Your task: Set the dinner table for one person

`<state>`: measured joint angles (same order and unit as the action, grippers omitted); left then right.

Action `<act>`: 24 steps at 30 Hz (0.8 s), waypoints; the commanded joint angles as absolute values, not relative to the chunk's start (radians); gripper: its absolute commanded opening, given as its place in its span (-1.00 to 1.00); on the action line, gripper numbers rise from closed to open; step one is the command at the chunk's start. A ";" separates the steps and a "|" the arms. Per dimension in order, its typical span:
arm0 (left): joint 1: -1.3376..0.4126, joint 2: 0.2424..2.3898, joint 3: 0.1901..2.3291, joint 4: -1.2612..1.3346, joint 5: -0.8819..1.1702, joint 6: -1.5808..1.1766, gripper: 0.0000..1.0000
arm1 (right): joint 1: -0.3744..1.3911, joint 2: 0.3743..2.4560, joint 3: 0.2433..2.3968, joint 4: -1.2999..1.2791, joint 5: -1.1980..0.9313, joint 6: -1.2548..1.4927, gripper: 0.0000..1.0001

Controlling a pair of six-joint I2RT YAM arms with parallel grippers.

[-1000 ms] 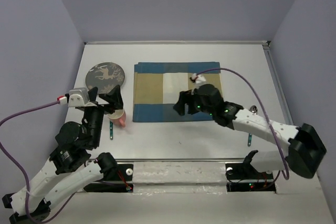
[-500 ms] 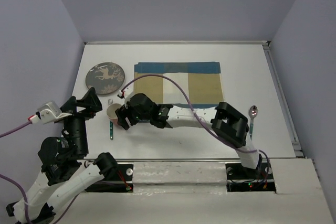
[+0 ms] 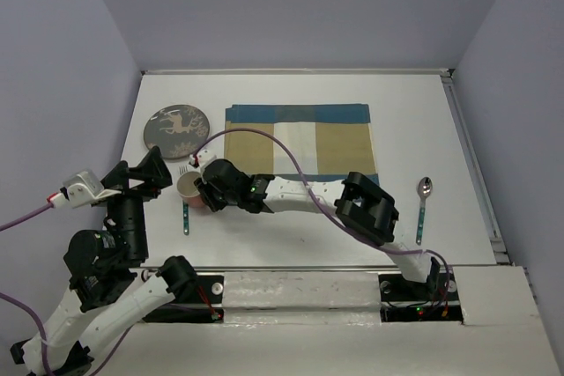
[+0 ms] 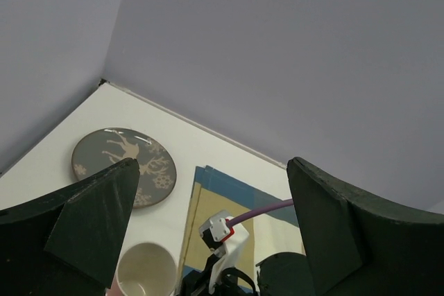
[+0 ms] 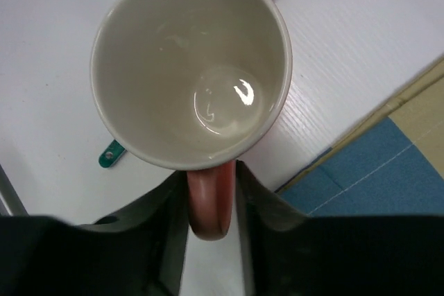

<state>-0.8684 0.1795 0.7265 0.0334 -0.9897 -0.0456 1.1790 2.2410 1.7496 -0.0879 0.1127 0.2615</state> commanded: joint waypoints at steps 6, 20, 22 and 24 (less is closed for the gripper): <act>-0.856 0.192 0.719 0.089 -0.994 -0.063 0.98 | 1.203 2.191 1.796 -0.115 0.235 0.239 -1.00; -0.847 0.213 0.718 0.091 -0.976 -0.066 0.98 | 1.019 1.863 1.617 0.023 0.496 0.184 -1.00; -0.847 0.212 0.716 0.094 -0.960 -0.067 0.98 | 0.912 1.787 1.507 0.044 0.503 0.198 -1.00; -0.847 0.212 0.715 0.097 -0.951 -0.066 0.98 | 0.832 1.729 1.448 0.051 0.502 0.209 -1.00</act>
<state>-0.8551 0.1947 0.7258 0.0338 -0.9592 -0.0502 1.0229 1.8717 1.5352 -0.0952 0.3855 0.1928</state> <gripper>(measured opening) 0.989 0.224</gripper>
